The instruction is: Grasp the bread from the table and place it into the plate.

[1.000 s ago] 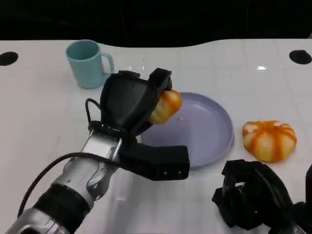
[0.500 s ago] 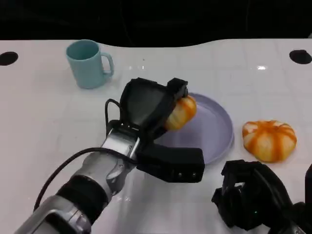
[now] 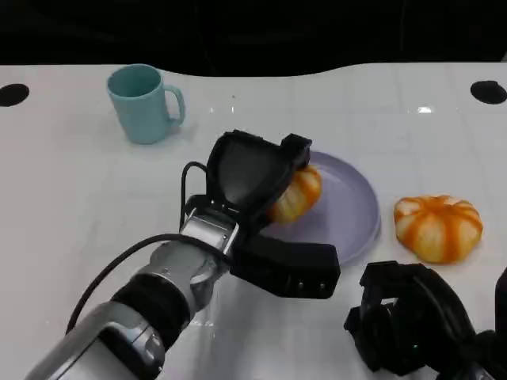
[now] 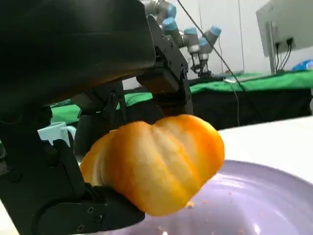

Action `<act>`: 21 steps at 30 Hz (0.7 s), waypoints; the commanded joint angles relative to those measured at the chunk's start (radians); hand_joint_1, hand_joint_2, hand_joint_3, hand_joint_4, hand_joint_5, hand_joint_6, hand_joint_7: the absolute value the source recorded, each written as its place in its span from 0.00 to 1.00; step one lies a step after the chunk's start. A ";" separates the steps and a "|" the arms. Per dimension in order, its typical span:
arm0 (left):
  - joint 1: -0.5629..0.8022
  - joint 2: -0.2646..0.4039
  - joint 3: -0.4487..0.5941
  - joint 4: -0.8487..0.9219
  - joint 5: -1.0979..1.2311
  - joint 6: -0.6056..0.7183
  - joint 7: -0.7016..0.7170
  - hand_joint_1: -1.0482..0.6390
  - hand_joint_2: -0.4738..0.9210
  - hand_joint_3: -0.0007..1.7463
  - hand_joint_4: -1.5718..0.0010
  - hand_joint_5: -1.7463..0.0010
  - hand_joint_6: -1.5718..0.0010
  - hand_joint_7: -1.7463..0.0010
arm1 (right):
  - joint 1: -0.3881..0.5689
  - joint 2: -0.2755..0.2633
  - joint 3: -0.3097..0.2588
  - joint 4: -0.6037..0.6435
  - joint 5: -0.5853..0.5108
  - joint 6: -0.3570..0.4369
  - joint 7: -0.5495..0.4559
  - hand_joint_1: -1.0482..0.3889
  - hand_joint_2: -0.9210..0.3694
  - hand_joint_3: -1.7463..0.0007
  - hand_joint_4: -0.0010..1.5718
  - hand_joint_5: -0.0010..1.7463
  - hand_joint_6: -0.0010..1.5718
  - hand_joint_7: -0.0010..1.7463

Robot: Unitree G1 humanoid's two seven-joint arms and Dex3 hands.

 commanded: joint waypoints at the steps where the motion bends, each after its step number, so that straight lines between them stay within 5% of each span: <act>1: -0.025 0.007 -0.016 -0.003 -0.005 0.020 -0.051 0.25 0.78 0.37 0.55 0.13 0.70 0.52 | 0.009 -0.011 -0.001 -0.010 -0.002 -0.008 -0.005 0.00 0.70 0.14 0.92 0.84 0.99 0.56; 4: -0.023 0.013 -0.027 -0.021 -0.001 0.036 -0.089 0.19 0.93 0.13 0.60 0.23 0.74 0.57 | 0.007 -0.011 -0.002 -0.009 0.000 -0.006 -0.004 0.00 0.70 0.14 0.92 0.83 0.99 0.56; 7: -0.015 0.022 -0.031 -0.052 -0.005 0.039 -0.137 0.14 0.99 0.05 0.66 0.33 0.80 0.62 | 0.008 -0.012 -0.003 -0.012 0.001 -0.003 -0.005 0.00 0.70 0.14 0.92 0.83 0.99 0.56; 16: -0.004 0.072 -0.066 -0.200 0.010 0.124 -0.470 0.00 1.00 0.11 0.97 0.55 0.99 0.78 | 0.010 -0.016 0.000 -0.014 -0.006 -0.009 -0.005 0.00 0.70 0.14 0.92 0.83 1.00 0.56; 21: 0.014 0.106 -0.055 -0.300 -0.012 0.127 -0.617 0.00 1.00 0.14 1.00 0.61 1.00 0.84 | 0.009 -0.014 0.000 -0.012 -0.004 -0.007 -0.004 0.00 0.70 0.14 0.92 0.83 1.00 0.56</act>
